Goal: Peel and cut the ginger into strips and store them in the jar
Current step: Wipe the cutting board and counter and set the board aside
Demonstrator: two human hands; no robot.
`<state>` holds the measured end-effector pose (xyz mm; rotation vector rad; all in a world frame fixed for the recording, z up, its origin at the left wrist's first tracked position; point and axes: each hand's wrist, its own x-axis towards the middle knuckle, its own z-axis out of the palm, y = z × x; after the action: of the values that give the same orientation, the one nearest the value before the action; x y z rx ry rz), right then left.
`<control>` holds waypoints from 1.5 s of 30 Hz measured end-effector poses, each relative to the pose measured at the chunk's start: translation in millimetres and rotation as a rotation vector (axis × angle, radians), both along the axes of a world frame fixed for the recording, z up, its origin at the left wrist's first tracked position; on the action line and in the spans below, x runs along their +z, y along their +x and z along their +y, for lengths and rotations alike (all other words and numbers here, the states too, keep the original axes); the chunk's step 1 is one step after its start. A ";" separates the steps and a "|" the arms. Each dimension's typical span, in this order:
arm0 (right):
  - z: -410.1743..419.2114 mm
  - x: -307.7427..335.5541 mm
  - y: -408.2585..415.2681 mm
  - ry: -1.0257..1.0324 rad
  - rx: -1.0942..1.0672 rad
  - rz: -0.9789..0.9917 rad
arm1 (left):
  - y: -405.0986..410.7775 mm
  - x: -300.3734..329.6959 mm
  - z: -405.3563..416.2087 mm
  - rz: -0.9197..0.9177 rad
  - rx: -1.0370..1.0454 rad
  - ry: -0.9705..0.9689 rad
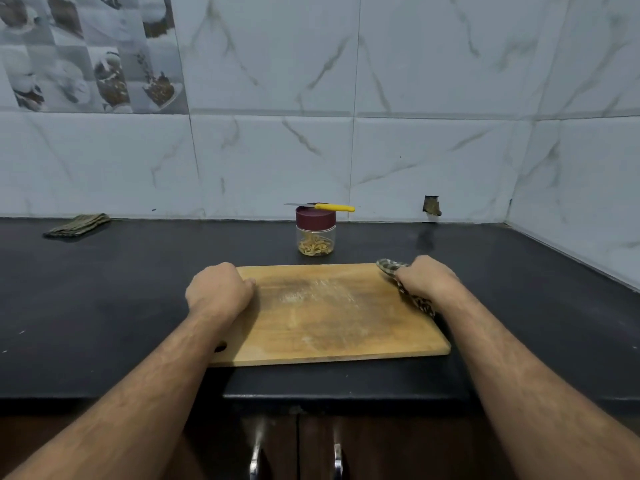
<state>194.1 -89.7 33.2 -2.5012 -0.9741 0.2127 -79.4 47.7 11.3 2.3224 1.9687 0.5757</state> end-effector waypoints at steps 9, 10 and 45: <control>-10.4 4.0 -10.2 0.025 -0.006 0.115 | -5.7 -4.8 -11.3 -0.076 0.072 -0.143; -10.6 2.3 -11.3 0.052 -0.022 0.138 | -5.3 -5.1 -12.9 -0.098 0.086 -0.149; 155.7 22.1 -171.3 0.461 0.147 0.858 | -188.4 35.6 129.5 -0.352 0.256 -0.061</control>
<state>22.8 66.0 55.3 -1.6475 -0.7148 0.9010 -267.8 177.2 46.9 1.7934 2.0817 0.8585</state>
